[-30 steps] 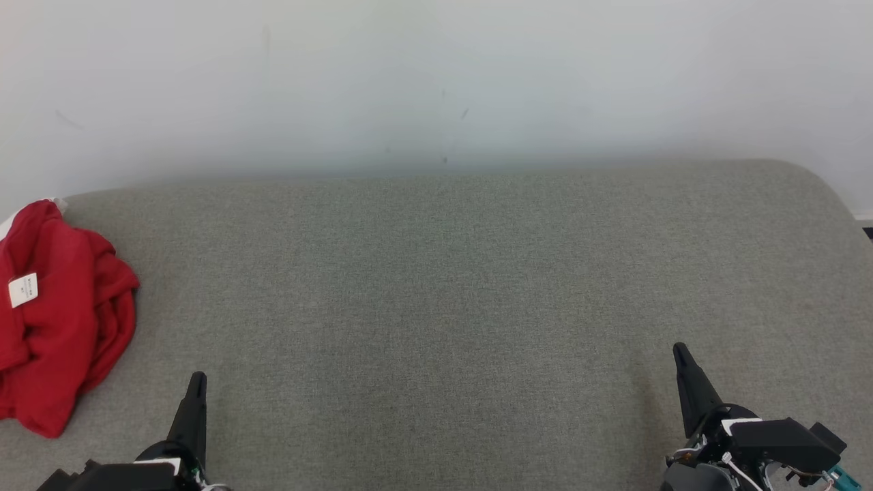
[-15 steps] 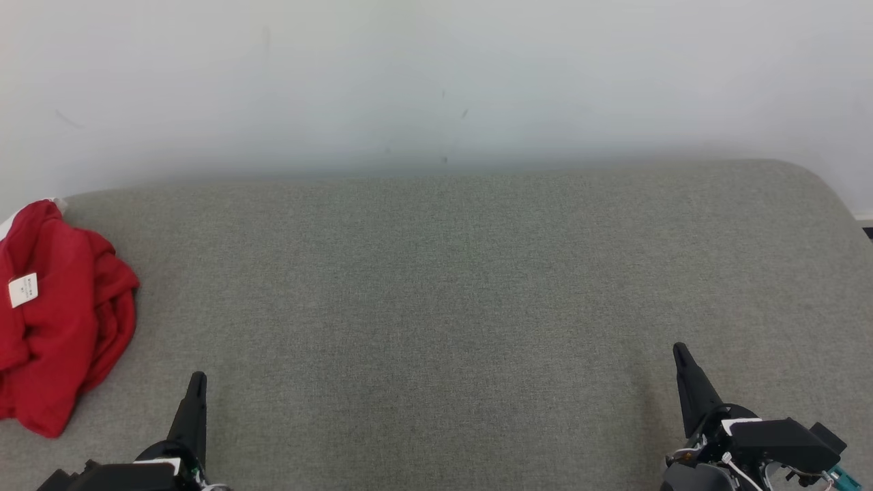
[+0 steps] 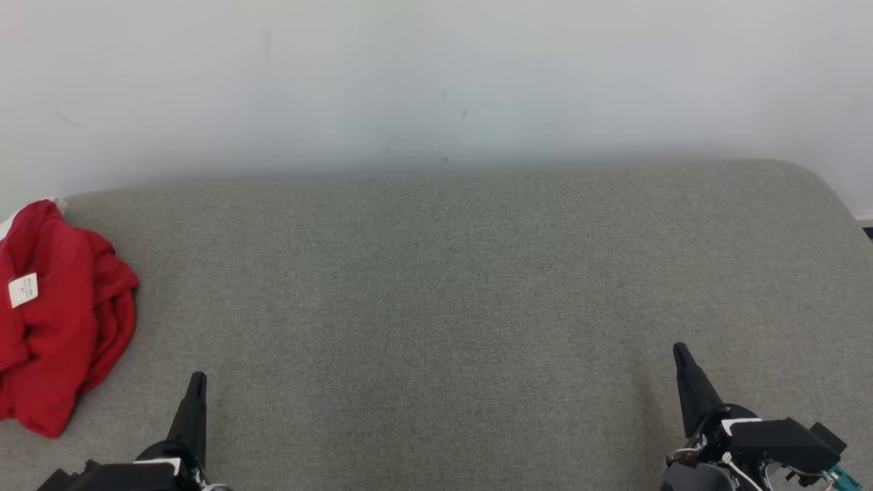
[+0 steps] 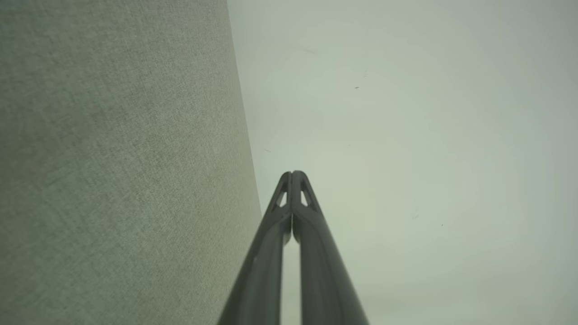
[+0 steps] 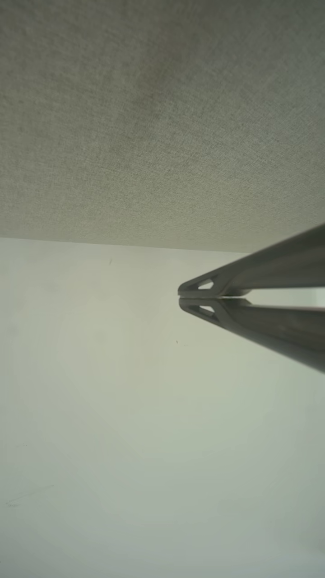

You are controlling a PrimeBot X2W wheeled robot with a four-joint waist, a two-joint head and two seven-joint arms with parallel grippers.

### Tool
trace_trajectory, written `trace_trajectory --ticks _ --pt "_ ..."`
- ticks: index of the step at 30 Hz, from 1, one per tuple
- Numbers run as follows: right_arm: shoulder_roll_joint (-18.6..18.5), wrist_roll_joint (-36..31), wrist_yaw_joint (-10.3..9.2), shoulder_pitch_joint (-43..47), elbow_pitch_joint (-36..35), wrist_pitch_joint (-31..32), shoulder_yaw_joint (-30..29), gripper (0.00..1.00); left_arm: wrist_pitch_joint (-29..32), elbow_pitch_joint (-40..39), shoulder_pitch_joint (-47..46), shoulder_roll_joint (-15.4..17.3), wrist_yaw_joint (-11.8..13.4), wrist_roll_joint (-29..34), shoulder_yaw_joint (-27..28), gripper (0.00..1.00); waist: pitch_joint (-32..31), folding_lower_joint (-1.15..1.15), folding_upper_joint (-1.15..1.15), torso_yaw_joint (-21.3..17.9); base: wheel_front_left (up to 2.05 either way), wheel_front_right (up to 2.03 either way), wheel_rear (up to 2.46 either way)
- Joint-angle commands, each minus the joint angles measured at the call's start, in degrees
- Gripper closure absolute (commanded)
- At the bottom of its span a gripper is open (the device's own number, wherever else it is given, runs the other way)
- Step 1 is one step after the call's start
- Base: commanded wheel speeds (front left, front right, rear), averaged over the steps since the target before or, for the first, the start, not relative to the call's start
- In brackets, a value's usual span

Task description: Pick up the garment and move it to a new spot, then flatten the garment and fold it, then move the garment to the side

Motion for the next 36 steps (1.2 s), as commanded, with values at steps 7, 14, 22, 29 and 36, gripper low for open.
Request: trace_trajectory --ticks 7,14,22,29,36 --pt "0.23 -0.17 0.19 -0.23 -0.03 -0.03 0.04 1.00 -0.18 -0.05 -0.47 -0.11 -0.07 -0.11 0.15 1.00 0.00 0.00 0.00 0.00 0.00 0.00 0.00" --pt "0.23 -0.17 0.19 -0.23 -0.03 -0.03 0.05 1.00 -0.19 -0.05 -0.47 -0.11 -0.07 -0.11 0.13 1.00 0.00 0.00 0.00 0.00 0.00 0.00 0.00" --pt "0.23 -0.17 0.19 -0.23 -0.03 -0.03 0.05 1.00 -0.18 -0.05 -0.47 -0.11 -0.07 -0.11 0.16 1.00 0.00 0.00 0.00 0.00 0.00 0.00 0.00" --pt "0.05 -0.02 -0.03 1.12 1.40 -0.09 0.12 0.00 -0.08 1.36 1.04 -0.15 0.01 0.03 -0.21 0.00 0.01 0.00 0.00 0.00 0.00 0.00 0.00" --pt "0.04 -1.21 -0.03 1.50 0.82 -2.06 1.77 0.00 -2.05 0.81 1.12 -0.16 0.01 2.25 -0.90 0.00 0.07 0.00 0.00 0.04 0.00 0.00 0.00"
